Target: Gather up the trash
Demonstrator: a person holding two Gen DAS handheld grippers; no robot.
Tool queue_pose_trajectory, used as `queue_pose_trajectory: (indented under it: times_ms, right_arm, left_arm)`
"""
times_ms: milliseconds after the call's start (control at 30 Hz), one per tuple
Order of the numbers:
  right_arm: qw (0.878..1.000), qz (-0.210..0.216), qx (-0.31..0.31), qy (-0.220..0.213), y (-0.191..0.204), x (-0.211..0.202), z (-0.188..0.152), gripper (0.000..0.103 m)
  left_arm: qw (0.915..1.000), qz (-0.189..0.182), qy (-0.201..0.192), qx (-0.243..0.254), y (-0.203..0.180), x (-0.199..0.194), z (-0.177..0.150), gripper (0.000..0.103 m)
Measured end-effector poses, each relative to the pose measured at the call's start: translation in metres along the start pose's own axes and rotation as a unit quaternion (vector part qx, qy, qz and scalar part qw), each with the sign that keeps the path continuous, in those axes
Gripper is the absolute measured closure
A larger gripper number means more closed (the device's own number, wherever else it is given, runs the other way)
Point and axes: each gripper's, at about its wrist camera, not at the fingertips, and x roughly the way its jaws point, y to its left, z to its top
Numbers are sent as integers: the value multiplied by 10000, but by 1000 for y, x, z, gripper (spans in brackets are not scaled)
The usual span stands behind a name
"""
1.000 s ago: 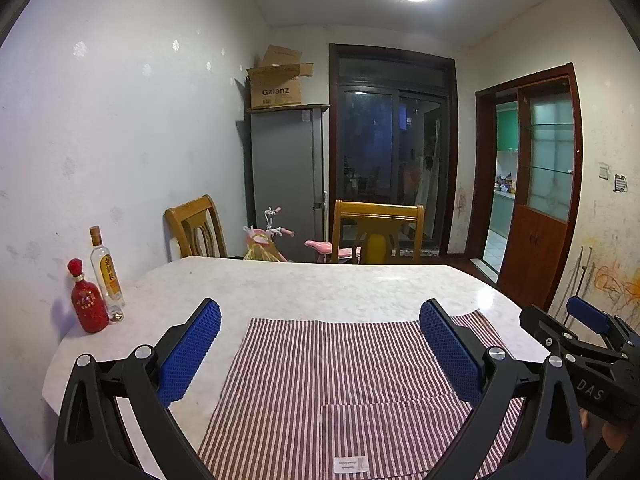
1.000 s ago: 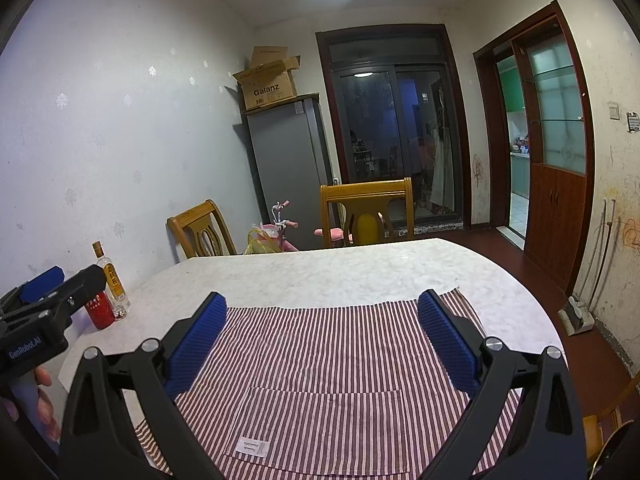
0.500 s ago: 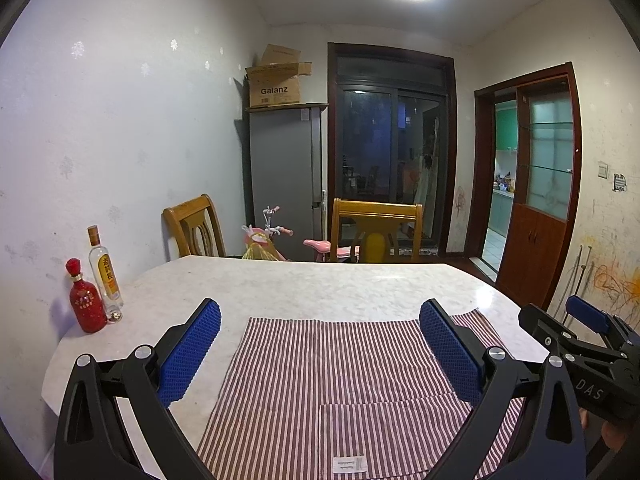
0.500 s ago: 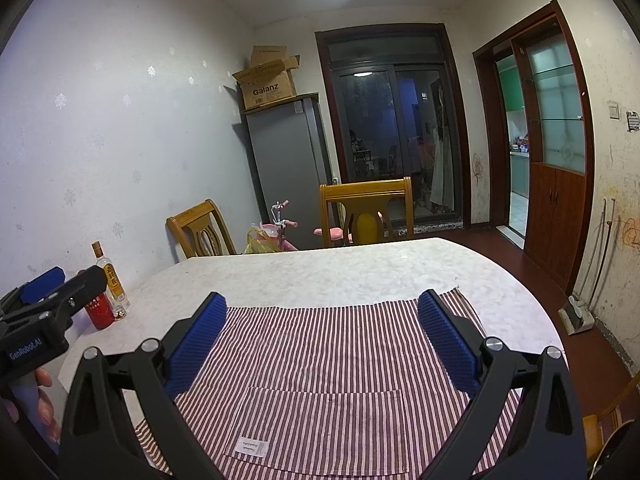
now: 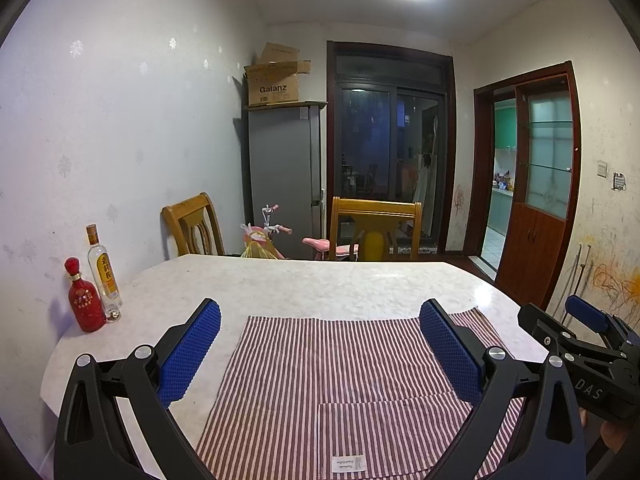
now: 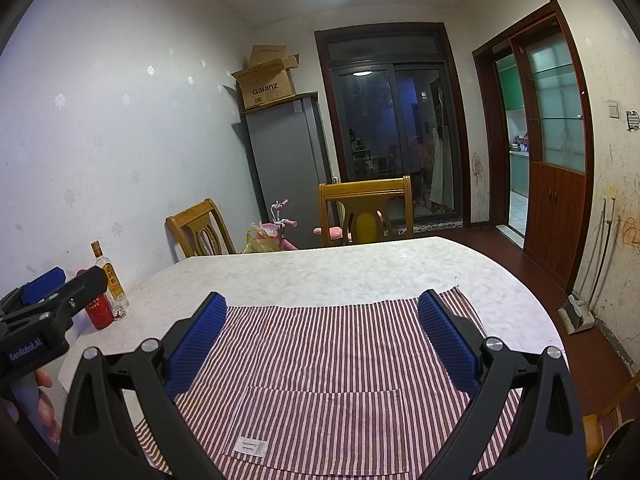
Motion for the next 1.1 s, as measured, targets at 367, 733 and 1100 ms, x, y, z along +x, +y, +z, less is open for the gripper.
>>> queue_pose_trajectory:
  times_ms: [367,733,1100]
  right_arm:
    - [10000,-10,6,8,0,0,-1,7]
    - [10000,-26,41,63,-4,4,-10,7]
    - [9999,-24,55,103,-6,6,-16,7]
  left_arm:
    - [9999,-78,137,-43,-5,8,-9,6]
    - [9984,-224,303,-432,9,13,-12,6]
    - [9982,-318,252,-436,9,12,-12,6]
